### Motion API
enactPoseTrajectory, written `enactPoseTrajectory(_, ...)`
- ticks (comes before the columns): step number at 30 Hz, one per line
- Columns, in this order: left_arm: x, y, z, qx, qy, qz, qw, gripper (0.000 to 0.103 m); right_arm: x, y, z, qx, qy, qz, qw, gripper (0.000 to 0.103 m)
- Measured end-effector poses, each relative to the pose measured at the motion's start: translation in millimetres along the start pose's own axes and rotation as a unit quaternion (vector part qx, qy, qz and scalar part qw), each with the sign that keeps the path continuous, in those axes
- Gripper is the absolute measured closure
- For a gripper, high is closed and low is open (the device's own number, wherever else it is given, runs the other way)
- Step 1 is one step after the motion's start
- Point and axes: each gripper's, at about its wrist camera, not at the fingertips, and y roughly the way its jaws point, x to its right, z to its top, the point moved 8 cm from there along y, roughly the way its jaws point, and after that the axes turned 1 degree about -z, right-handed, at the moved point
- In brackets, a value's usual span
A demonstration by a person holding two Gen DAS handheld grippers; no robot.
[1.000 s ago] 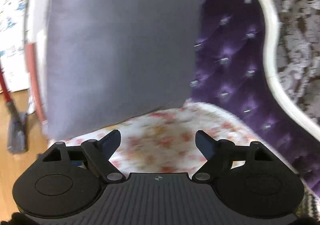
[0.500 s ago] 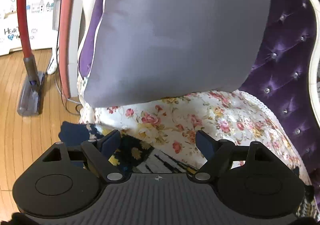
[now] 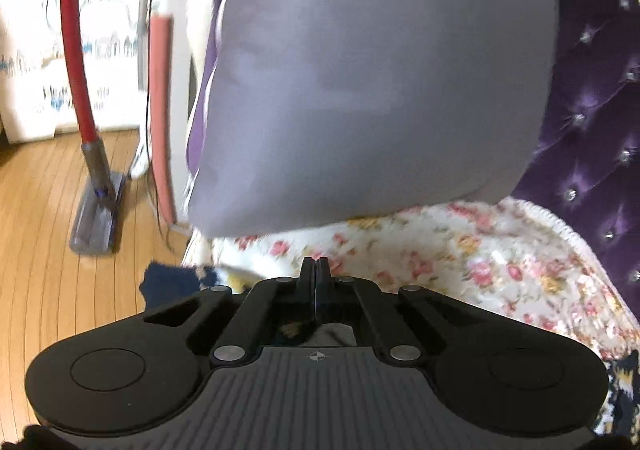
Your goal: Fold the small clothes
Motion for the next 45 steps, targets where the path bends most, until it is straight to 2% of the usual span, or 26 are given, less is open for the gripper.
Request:
enactPoseTrajectory(5,48,-31,15,0.049,0.058,-0.044,0.9961,0.103,0,0,0,0.001,0.001,0.001,1.000,0.000)
enactPoseTrajectory(9,76,-53,10,0.044,0.074,-0.068,0.9940,0.101,1,-1,0,0.000,0.001,0.000,1.000,0.000)
enactPoseTrajectory(11,84,-67,1,0.051,0.099,-0.071,0.9912,0.092,0,-2,0,-0.003,-0.003,0.000,1.000,0.000)
enactPoseTrajectory(13,84,-78,-10,0.058,0.120,-0.071,0.9885,0.068,-5,-2,2,-0.009,-0.017,-0.003,1.000,0.000)
enactPoseTrajectory(17,53,-88,-26,0.056,0.099,-0.057,0.9919,0.050,-52,-24,12,0.020,-0.120,0.017,0.992,0.000)
enactPoseTrajectory(21,19,-80,-30,0.033,0.064,-0.036,0.9968,0.046,-138,-50,25,0.049,-0.203,0.099,0.973,0.000)
enactPoseTrajectory(26,-12,-62,-30,0.004,0.039,-0.034,0.9987,0.045,-251,-66,28,0.064,-0.287,0.210,0.933,0.001)
enactPoseTrajectory(30,-35,-54,-28,0.001,0.018,-0.024,0.9996,0.045,-322,-60,31,0.066,-0.322,0.265,0.907,0.002)
enactPoseTrajectory(31,-41,-53,-28,-0.002,0.010,-0.025,0.9996,0.045,-339,-57,33,0.068,-0.328,0.275,0.901,0.005)
enactPoseTrajectory(34,-48,-46,-26,-0.010,0.004,-0.030,0.9995,0.044,-376,-42,29,0.066,-0.356,0.278,0.890,0.027)
enactPoseTrajectory(35,-51,-44,-26,-0.012,0.002,-0.032,0.9994,0.044,-386,-38,25,0.063,-0.364,0.278,0.887,0.031)
enactPoseTrajectory(40,-63,-36,-27,-0.020,-0.026,-0.042,0.9986,0.044,-424,-21,12,0.064,-0.387,0.303,0.868,0.033)
enactPoseTrajectory(45,-66,-32,-29,-0.025,-0.033,-0.050,0.9979,0.044,-451,-12,-5,0.054,-0.428,0.311,0.847,0.044)
